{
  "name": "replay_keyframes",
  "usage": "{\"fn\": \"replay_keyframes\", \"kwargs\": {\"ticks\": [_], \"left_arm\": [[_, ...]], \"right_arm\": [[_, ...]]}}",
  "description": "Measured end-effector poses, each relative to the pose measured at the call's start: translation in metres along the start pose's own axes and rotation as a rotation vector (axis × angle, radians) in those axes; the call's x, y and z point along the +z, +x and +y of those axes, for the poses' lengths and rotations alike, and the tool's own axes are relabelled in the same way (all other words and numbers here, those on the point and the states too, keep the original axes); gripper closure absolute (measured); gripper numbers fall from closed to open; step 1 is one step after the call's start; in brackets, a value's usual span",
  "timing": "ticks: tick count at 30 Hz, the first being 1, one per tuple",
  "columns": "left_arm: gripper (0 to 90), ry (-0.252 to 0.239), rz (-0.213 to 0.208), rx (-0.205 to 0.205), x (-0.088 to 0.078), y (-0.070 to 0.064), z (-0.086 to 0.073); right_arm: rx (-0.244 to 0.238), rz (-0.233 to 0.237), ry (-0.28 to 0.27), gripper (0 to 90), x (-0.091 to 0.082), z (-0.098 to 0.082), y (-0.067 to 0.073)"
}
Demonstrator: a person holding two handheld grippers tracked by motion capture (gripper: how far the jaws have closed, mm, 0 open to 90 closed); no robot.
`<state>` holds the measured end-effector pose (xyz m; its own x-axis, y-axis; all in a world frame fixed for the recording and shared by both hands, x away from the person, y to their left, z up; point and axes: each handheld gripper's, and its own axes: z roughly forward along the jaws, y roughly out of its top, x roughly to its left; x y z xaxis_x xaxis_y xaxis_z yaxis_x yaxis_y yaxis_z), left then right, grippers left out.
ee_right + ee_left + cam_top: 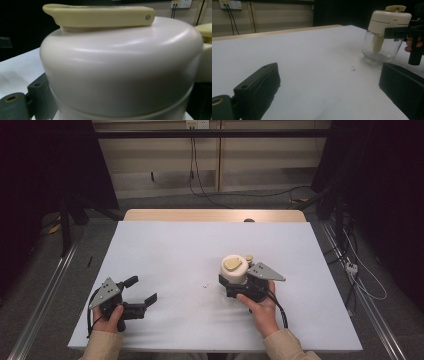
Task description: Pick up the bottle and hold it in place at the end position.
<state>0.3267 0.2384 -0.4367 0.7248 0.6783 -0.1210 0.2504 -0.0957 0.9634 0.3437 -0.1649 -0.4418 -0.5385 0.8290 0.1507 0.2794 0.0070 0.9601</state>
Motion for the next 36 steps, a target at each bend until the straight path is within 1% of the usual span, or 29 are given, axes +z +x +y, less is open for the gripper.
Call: {"fn": "replay_keyframes", "kwargs": {"ticks": [3, 7, 11, 15, 20, 33, 36], "left_arm": [[3.0, -0.001, 0.000, -0.002, 0.000, 0.000, 0.000], [3.0, 0.004, -0.001, -0.002, -0.001, 0.001, -0.001], [3.0, 0.001, -0.002, -0.006, 0.000, 0.001, -0.001], [3.0, 0.000, -0.001, -0.005, -0.001, 0.002, -0.001], [3.0, -0.001, -0.002, -0.008, -0.001, 0.001, -0.001], [3.0, -0.006, -0.006, -0.011, -0.001, 0.001, -0.001], [3.1, -0.005, -0.005, -0.011, -0.001, 0.001, -0.002]], "right_arm": [[-0.008, -0.006, 0.001, 7.0, 0.003, 0.001, -0.001], [-0.004, -0.010, 0.000, 7.0, 0.006, 0.003, -0.002], [-0.024, -0.009, 0.004, 7.0, 0.011, 0.005, -0.002], [-0.027, -0.006, 0.005, 7.0, 0.017, 0.006, 0.000], [-0.043, -0.006, 0.005, 7.1, 0.022, 0.007, 0.001], [-0.030, -0.004, 0.001, 7.1, 0.031, 0.010, 0.000], [-0.036, -0.004, 0.001, 7.1, 0.033, 0.011, 0.000]]}}
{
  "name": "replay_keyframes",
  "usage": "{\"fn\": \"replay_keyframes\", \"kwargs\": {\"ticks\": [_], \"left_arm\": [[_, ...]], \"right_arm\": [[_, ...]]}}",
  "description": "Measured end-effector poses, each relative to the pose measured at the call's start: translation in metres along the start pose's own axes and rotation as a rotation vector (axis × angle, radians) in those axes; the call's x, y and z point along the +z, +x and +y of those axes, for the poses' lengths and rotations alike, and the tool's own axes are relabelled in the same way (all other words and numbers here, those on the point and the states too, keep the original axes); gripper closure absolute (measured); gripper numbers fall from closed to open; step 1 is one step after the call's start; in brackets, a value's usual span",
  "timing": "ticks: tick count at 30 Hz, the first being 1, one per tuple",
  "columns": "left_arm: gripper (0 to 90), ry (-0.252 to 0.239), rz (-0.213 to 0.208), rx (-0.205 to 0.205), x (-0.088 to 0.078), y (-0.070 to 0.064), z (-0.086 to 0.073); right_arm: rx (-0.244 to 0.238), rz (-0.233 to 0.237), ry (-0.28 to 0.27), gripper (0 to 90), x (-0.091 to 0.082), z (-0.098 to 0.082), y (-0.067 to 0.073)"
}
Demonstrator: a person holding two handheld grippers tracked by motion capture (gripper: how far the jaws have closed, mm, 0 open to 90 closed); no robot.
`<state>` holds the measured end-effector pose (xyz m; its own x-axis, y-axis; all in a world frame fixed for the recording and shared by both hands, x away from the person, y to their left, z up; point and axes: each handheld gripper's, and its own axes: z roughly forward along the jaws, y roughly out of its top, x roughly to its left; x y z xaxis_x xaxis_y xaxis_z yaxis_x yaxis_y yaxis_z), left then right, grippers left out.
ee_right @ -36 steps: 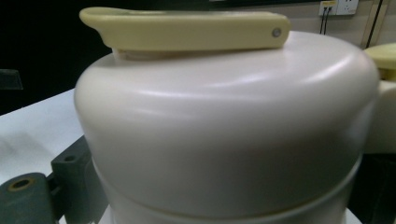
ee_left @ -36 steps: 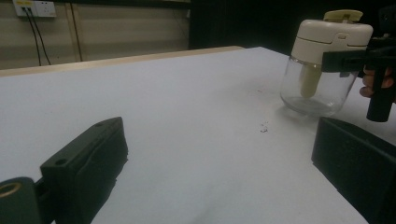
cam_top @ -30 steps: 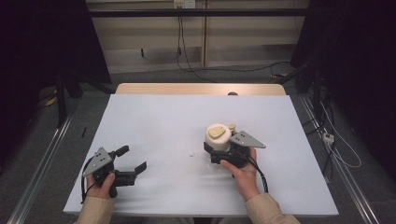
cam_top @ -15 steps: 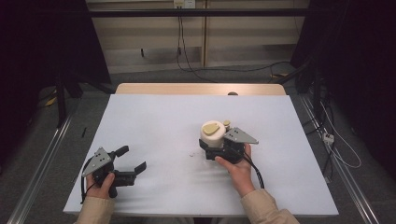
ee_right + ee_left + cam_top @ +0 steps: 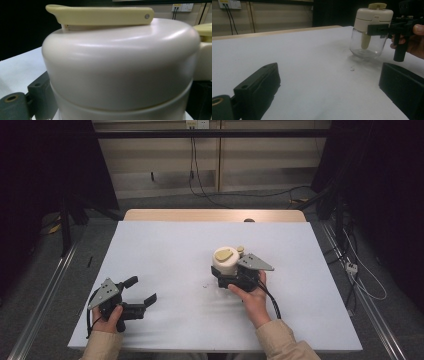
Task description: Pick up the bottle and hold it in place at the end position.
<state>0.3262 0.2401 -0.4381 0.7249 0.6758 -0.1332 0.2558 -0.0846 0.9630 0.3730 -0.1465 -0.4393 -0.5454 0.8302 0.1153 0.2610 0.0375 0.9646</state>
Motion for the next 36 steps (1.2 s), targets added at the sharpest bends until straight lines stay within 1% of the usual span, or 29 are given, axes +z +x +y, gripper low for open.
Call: {"fn": "replay_keyframes", "kwargs": {"ticks": [2, 11, 36], "left_arm": [[3.0, 0.002, -0.001, -0.002, 0.000, 0.000, 0.000], [3.0, 0.005, -0.002, 0.002, 0.000, 0.001, -0.001], [3.0, 0.008, -0.005, 0.004, -0.001, 0.001, -0.001]], "right_arm": [[0.007, -0.002, -0.004, 7.1, 0.002, 0.000, 0.000], [0.011, -0.002, -0.006, 7.1, 0.008, 0.002, 0.000], [0.001, 0.007, -0.001, 7.1, 0.025, 0.005, 0.001]]}}
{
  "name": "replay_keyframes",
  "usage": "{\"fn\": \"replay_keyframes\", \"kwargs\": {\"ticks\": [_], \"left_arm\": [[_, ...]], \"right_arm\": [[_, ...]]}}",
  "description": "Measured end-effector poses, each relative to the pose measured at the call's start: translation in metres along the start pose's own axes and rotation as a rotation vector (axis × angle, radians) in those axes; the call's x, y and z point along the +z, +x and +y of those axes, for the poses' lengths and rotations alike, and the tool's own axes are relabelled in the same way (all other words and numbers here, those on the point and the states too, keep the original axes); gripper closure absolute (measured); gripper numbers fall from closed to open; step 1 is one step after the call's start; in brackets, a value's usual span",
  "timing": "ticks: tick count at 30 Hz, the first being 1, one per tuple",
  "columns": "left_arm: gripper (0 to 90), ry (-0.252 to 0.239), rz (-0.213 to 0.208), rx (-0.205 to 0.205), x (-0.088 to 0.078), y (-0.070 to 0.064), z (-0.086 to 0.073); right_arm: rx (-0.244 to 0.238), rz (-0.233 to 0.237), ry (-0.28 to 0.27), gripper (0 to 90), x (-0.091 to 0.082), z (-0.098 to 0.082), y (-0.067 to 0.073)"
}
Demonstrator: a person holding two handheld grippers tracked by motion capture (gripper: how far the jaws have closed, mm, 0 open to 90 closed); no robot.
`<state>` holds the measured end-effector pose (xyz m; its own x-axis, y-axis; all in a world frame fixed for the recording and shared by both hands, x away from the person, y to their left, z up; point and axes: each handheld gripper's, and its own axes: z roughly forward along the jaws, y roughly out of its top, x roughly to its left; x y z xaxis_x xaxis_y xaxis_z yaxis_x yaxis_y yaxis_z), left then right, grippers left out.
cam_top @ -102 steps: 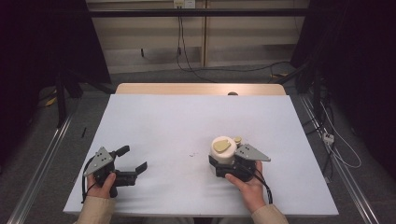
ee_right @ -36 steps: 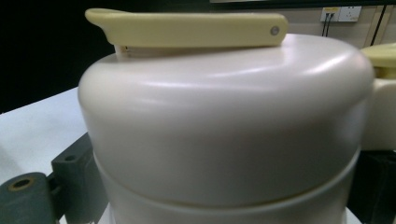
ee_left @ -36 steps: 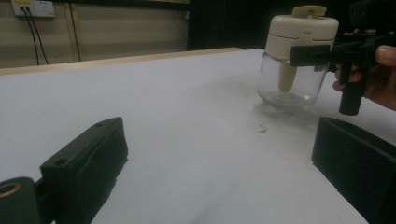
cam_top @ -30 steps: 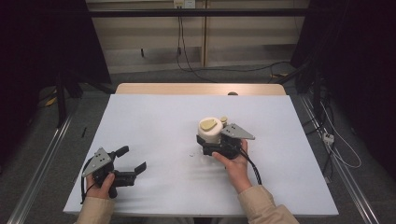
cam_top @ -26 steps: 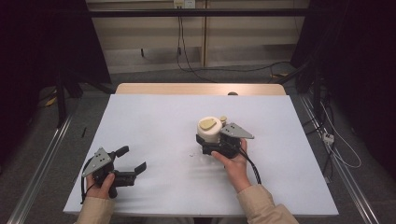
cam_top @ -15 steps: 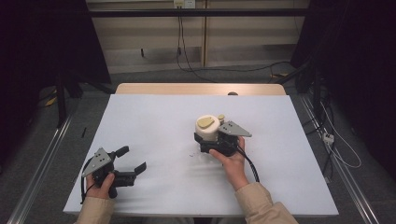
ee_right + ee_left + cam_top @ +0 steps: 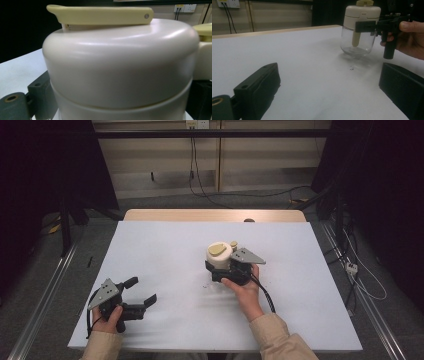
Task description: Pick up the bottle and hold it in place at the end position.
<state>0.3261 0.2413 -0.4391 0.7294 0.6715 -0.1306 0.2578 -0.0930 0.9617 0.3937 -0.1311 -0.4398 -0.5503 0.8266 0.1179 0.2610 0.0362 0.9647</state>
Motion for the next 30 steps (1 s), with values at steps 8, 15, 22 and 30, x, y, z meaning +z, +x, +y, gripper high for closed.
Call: {"fn": "replay_keyframes", "kwargs": {"ticks": [8, 15, 22, 30], "left_arm": [[3.0, 0.001, 0.001, -0.001, 0.000, 0.001, 0.000], [3.0, 0.000, 0.001, -0.004, 0.000, 0.000, -0.001], [3.0, 0.004, -0.003, -0.001, 0.000, 0.000, -0.001], [3.0, 0.001, -0.001, -0.004, 0.001, -0.001, -0.002]], "right_arm": [[0.000, -0.002, 0.003, 7.1, 0.004, 0.001, -0.002], [0.002, -0.003, 0.003, 7.1, 0.007, 0.002, -0.003], [0.004, -0.006, 0.005, 7.1, 0.007, 0.002, -0.004], [0.002, -0.007, 0.007, 7.2, 0.012, 0.004, -0.007]]}}
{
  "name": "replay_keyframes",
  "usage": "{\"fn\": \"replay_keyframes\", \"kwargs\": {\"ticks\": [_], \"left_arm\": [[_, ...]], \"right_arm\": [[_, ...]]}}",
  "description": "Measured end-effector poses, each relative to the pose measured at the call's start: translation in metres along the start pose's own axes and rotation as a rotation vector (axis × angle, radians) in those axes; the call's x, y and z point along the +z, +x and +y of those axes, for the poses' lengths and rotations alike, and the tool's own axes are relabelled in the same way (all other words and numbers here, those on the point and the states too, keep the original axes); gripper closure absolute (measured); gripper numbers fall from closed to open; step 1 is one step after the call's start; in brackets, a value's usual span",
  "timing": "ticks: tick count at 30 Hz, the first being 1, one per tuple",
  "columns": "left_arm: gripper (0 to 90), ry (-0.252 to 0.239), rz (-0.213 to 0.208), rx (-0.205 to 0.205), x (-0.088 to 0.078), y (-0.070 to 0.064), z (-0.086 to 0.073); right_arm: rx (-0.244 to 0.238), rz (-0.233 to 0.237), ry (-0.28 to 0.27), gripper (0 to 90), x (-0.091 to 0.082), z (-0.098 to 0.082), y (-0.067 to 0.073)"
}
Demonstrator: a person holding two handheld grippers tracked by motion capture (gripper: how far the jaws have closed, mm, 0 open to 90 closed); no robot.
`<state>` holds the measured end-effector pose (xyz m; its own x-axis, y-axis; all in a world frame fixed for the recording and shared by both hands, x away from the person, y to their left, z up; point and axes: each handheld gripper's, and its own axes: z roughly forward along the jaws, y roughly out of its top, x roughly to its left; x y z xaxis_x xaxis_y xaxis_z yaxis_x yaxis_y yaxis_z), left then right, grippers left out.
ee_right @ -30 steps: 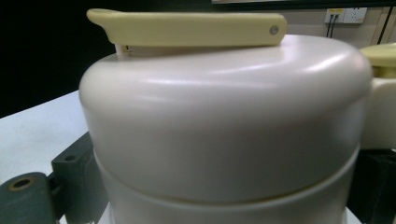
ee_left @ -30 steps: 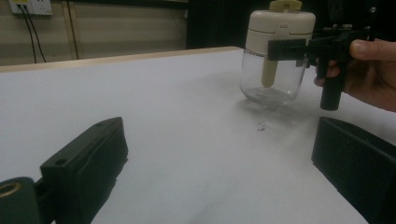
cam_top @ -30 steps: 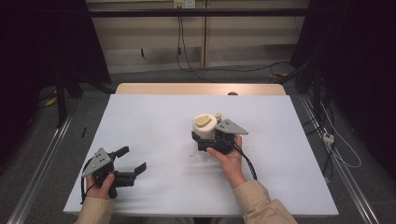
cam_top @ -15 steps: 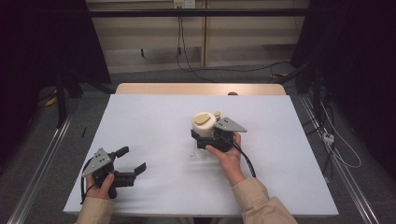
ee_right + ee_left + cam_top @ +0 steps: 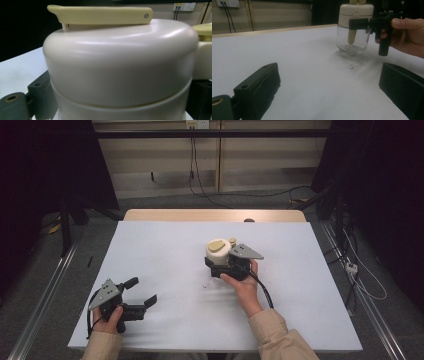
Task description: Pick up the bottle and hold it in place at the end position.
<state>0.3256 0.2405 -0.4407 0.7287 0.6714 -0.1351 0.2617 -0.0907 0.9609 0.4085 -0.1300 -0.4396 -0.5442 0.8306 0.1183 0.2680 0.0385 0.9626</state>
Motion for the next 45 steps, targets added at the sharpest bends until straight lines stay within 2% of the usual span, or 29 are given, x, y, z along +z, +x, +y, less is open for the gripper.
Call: {"fn": "replay_keyframes", "kwargs": {"ticks": [5, 20, 38, 45], "left_arm": [[3.1, 0.001, 0.003, 0.001, 0.000, 0.000, 0.000], [3.0, 0.011, 0.004, 0.012, 0.000, 0.001, -0.001], [3.0, 0.009, 0.001, 0.004, 0.001, 0.000, -0.002], [3.1, 0.011, 0.000, 0.004, 0.001, 0.001, -0.002]], "right_arm": [[0.011, 0.006, -0.005, 7.1, 0.002, 0.002, 0.000], [0.000, -0.001, 0.002, 7.2, 0.011, 0.001, -0.001], [0.016, -0.016, 0.001, 7.2, 0.014, -0.001, -0.009], [0.009, -0.016, 0.006, 7.2, 0.018, 0.000, -0.010]]}}
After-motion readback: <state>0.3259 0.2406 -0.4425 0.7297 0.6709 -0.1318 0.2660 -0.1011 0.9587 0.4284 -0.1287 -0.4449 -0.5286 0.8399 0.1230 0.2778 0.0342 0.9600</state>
